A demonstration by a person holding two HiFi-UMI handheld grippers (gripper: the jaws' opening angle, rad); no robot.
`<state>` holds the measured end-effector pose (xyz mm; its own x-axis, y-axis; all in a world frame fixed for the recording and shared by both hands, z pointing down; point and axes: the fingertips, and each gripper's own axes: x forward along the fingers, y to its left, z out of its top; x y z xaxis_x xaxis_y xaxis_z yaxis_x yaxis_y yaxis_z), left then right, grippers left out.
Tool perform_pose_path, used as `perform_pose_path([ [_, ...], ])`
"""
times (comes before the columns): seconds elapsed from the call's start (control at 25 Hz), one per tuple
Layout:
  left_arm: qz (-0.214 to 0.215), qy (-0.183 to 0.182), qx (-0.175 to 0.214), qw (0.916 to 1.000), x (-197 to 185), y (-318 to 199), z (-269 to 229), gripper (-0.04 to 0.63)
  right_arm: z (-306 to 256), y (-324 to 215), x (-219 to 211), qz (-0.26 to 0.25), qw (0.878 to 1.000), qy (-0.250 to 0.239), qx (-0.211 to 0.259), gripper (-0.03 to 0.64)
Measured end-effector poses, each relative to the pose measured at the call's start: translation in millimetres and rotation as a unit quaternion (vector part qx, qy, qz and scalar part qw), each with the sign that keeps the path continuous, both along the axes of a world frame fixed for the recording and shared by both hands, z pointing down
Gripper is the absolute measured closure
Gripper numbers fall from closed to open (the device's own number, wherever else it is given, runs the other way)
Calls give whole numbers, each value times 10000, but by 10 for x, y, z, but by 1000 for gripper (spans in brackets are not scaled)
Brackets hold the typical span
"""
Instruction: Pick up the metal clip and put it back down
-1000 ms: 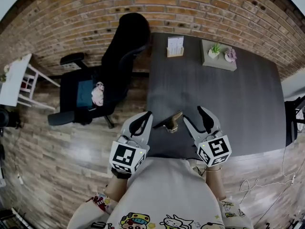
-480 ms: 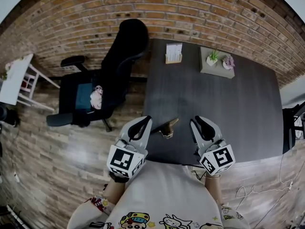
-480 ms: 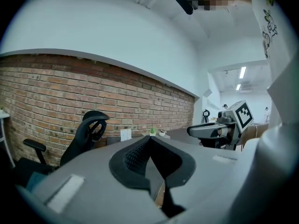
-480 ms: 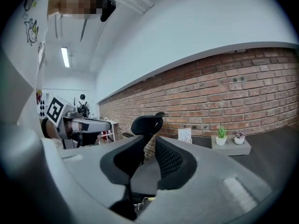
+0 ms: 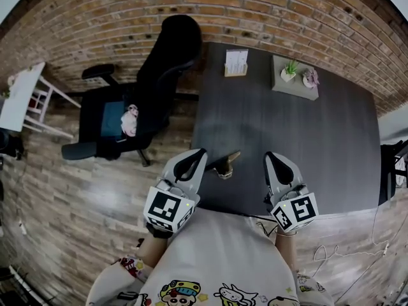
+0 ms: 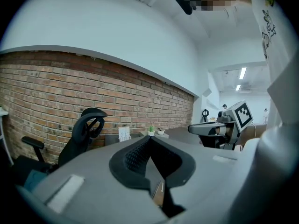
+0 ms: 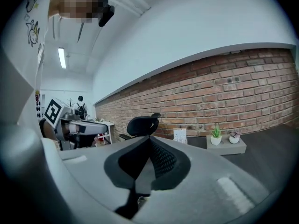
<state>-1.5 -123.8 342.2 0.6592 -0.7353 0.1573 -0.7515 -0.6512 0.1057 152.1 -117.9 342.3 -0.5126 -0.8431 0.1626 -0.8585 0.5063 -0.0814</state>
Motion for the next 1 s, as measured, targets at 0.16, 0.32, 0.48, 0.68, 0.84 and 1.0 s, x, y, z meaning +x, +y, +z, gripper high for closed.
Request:
perform_pose_path([
  [0.16, -30, -1, -23, 10000, -31, -7, 5, 595, 25, 3, 18, 38, 10000, 58, -41, 615],
  [0.32, -49, -19, -38, 10000, -61, -6, 19, 595, 30, 7, 33, 82, 10000, 28, -49, 616],
  [0.48, -59, -28, -69, 10000, -70, 10, 26, 595, 51, 19, 41, 132, 9999, 17, -77, 616],
  [0.68, -43, -39, -92, 9999, -83, 19, 52, 595, 64, 31, 12, 145, 9998, 11, -100, 615],
  [0.84, -36, -47, -107, 9999, -86, 29, 59, 595, 63, 39, 17, 188, 9998, -10, -117, 616],
  [1.0, -39, -59, -122, 9999, -83, 25, 64, 595, 75, 38, 32, 230, 9997, 28, -114, 616],
])
